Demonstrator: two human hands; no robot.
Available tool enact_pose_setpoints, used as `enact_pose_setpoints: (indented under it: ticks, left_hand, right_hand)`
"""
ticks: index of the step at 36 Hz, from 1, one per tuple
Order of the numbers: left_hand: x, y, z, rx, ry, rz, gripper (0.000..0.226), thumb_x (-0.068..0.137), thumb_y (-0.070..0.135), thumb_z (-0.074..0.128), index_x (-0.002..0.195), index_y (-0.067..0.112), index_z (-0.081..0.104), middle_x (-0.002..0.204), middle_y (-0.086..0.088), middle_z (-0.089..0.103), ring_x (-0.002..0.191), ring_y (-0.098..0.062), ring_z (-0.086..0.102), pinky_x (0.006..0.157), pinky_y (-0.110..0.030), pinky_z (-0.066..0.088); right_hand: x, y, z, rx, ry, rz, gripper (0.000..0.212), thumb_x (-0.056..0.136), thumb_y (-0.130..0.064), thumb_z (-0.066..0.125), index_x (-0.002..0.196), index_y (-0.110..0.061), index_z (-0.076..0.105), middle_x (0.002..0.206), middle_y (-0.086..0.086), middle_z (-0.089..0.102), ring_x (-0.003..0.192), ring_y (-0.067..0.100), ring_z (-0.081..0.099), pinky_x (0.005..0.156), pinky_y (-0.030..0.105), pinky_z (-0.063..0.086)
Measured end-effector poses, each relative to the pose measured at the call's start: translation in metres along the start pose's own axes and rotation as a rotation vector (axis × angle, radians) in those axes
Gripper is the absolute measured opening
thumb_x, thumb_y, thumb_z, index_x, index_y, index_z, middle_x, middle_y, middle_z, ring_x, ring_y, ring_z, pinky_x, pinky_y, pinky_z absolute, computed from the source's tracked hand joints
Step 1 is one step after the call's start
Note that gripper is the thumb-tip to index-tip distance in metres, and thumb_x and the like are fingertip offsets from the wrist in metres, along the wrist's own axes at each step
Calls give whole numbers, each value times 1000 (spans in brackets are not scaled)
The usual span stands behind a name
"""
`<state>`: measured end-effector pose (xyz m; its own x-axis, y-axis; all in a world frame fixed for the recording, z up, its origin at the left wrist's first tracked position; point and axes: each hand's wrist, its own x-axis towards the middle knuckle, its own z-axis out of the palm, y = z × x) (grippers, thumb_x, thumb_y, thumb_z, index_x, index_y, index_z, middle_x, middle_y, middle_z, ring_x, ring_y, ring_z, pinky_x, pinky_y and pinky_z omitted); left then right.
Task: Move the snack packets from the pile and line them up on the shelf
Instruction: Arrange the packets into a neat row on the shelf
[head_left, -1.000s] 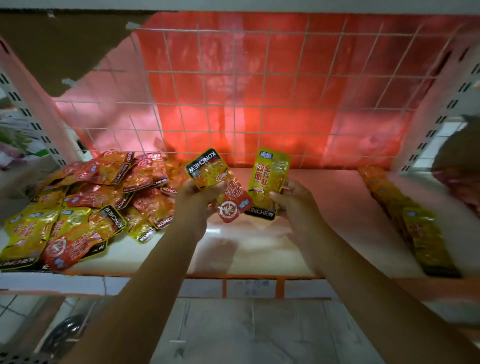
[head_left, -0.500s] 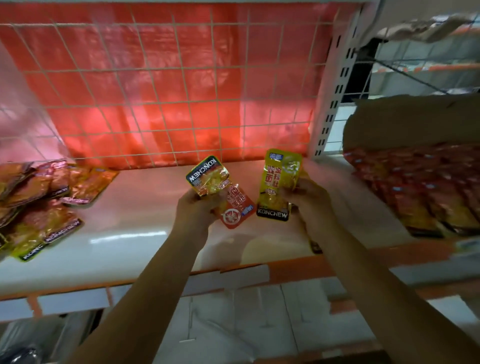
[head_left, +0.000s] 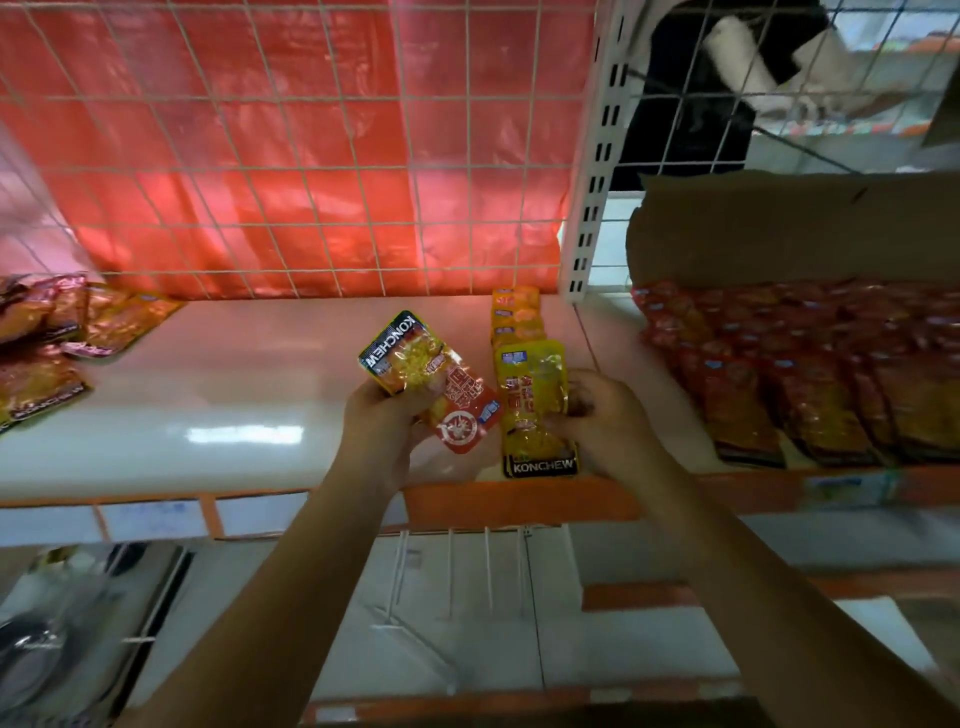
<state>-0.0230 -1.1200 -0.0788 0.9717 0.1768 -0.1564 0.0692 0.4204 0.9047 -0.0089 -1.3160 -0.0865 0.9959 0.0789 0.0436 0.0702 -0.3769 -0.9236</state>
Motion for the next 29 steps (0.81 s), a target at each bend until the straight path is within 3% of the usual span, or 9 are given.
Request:
enact_pose_setpoints:
  ticks: [4, 7, 9, 12, 16, 19, 21, 26, 29]
  left_hand:
    - [-5, -7, 6, 13, 29, 21, 14, 82, -4, 60, 90, 8, 61, 78, -4, 72, 71, -19, 68, 60, -31, 56]
    - [-8, -10, 10, 20, 48, 15, 19, 82, -3, 61, 99, 4, 60, 91, -11, 68, 79, -24, 66, 61, -33, 55]
    - [-10, -11, 13, 14, 60, 14, 18, 82, -3, 61, 97, 5, 60, 90, -11, 68, 75, -21, 67, 58, -31, 56]
    - [-13, -13, 18, 5, 67, 18, 15, 83, -2, 61, 94, 7, 60, 89, -10, 68, 76, -21, 67, 65, -33, 55]
    - [-14, -16, 21, -7, 71, 23, 14, 84, 0, 61, 95, 8, 60, 91, -10, 68, 79, -22, 67, 67, -32, 55]
    - [-14, -18, 25, -32, 56, 24, 16, 84, 1, 60, 98, 8, 60, 91, -9, 69, 77, -19, 68, 67, -32, 55]
    - [-14, -20, 29, -51, 39, 29, 15, 85, 1, 60, 98, 8, 60, 89, -6, 70, 75, -17, 68, 67, -31, 55]
    - [-19, -24, 49, -107, 1, 34, 18, 85, 2, 59, 102, 5, 60, 92, -7, 69, 75, -16, 69, 63, -27, 56]
    - [-24, -26, 71, -185, -5, -5, 25, 86, 5, 59, 111, 2, 58, 95, -9, 68, 75, -18, 69, 58, -28, 56]
  right_hand:
    - [-9, 3, -2, -98, -5, -86, 36, 77, -5, 72, 109, -17, 63, 84, -8, 63, 75, 4, 60, 59, 5, 42]
    - [-13, 7, -4, -194, 0, -135, 41, 81, -8, 69, 120, -11, 58, 77, -20, 52, 65, -9, 46, 54, 1, 36]
    - [-13, 6, -4, -239, -12, -146, 41, 82, -11, 69, 121, -11, 57, 86, -14, 54, 71, -4, 49, 58, 6, 35]
    - [-12, 6, -3, -374, -18, -126, 34, 82, -20, 70, 114, -12, 60, 95, 1, 52, 88, 17, 52, 70, 22, 33]
    - [-10, 11, 0, -469, -20, -102, 29, 83, -25, 68, 107, -12, 58, 92, 4, 47, 83, 18, 47, 65, 25, 35]
    - [-11, 11, -2, -532, -25, -98, 38, 83, -26, 68, 117, -13, 55, 106, 5, 44, 96, 21, 50, 82, 31, 44]
    - [-13, 9, -4, -546, -26, -116, 45, 82, -25, 69, 122, -15, 52, 112, 5, 42, 104, 22, 51, 85, 30, 43]
    - [-19, -5, -25, -198, 5, -132, 47, 83, -19, 69, 128, -16, 55, 109, -2, 45, 100, 11, 46, 76, 18, 39]
    - [-27, -12, -41, 217, -103, -35, 28, 83, -18, 68, 110, -22, 63, 103, -5, 63, 92, 5, 58, 68, 9, 46]
